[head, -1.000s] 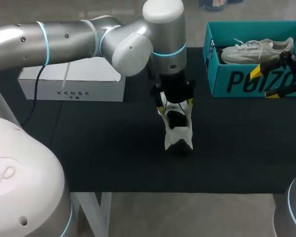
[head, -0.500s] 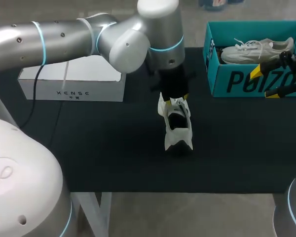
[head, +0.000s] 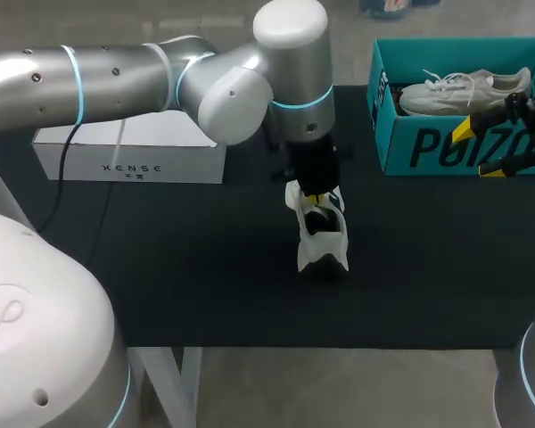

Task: Take the shoe out of the shoebox, open the shoe tongue, remove and reinsert the insole, then place the shoe into the shoebox

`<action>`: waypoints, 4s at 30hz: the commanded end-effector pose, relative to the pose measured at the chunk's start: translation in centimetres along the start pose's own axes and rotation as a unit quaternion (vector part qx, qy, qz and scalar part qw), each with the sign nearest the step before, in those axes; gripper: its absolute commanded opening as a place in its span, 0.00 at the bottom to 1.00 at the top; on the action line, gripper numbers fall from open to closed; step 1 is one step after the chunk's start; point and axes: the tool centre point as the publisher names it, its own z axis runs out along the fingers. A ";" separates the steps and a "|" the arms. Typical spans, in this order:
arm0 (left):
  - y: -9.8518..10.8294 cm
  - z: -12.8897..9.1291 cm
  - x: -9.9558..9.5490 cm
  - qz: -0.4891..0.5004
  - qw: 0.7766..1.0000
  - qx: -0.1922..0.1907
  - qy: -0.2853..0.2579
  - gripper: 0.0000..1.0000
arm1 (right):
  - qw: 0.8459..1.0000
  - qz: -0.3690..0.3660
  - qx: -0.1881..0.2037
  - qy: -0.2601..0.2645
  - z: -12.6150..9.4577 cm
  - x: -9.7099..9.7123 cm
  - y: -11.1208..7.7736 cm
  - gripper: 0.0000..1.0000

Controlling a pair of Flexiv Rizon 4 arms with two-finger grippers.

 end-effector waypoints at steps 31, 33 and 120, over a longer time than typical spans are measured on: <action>-0.7 -3.9 -1.2 -0.346 0.938 -0.027 -0.004 0.00 | 1.000 0.001 0.000 -0.002 0.0 0.0 0.0 1.00; -0.7 -3.9 -1.2 -0.346 0.938 -0.027 -0.004 0.00 | 1.000 0.001 0.000 -0.002 0.0 0.0 0.0 1.00; -11.4 3.4 2.3 -0.602 0.794 0.036 0.072 0.90 | 1.000 0.001 0.000 -0.002 0.0 0.0 0.0 1.00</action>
